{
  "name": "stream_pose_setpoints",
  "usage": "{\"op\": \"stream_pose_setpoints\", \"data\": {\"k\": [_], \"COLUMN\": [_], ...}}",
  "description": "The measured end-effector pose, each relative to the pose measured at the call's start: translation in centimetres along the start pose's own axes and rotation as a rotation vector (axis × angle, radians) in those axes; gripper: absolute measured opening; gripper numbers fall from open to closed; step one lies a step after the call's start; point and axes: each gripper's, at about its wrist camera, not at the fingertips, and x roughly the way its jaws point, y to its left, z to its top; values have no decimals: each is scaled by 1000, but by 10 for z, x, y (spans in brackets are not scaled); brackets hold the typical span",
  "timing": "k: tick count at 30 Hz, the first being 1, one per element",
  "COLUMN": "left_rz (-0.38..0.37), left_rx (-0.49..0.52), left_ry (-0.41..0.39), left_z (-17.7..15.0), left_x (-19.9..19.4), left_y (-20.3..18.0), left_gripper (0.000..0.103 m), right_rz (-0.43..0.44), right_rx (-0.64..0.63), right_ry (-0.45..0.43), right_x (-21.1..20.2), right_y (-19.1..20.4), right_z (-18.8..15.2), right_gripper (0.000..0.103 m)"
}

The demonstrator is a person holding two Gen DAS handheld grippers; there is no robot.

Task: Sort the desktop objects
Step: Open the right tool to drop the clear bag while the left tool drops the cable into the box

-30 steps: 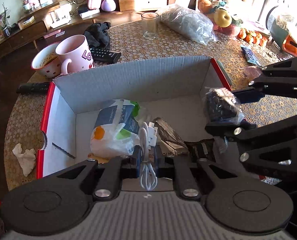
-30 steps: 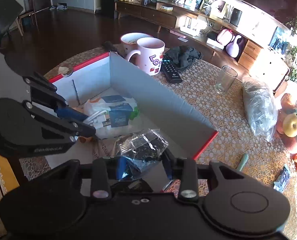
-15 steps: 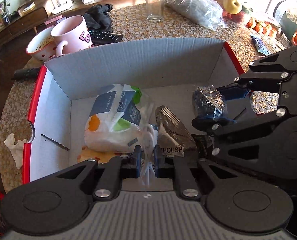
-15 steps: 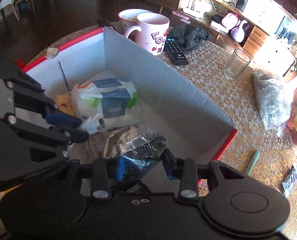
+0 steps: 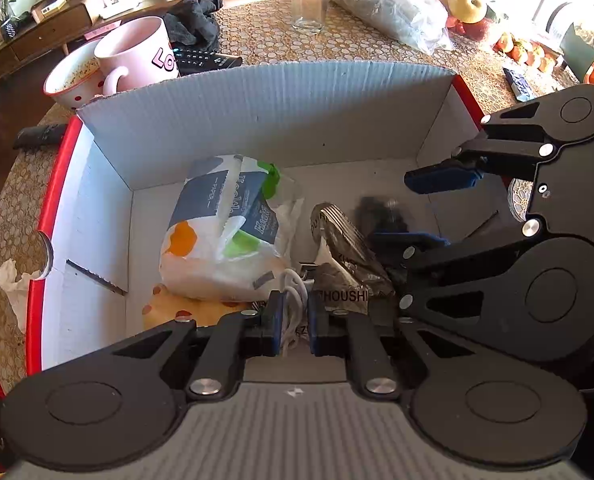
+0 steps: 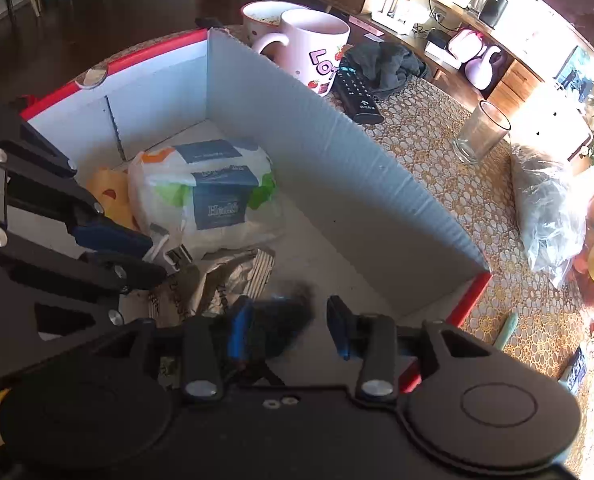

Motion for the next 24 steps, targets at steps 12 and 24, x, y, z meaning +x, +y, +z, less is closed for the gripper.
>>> {"op": "stream_pose_setpoints", "data": {"k": [12, 24], "left_rz": [15, 14], "left_rx": [-35, -67], "left_ry": [24, -3], "left_z": [-5, -5], "left_x": [-1, -21], "left_y": [5, 7], "left_gripper": [12, 58], "right_rz": [42, 80], "right_rx": [-33, -25], "right_ry": [-67, -138], "right_x": [-30, -65], "right_y": [-4, -7], "right_z": [-11, -26], "right_gripper": [68, 74]}}
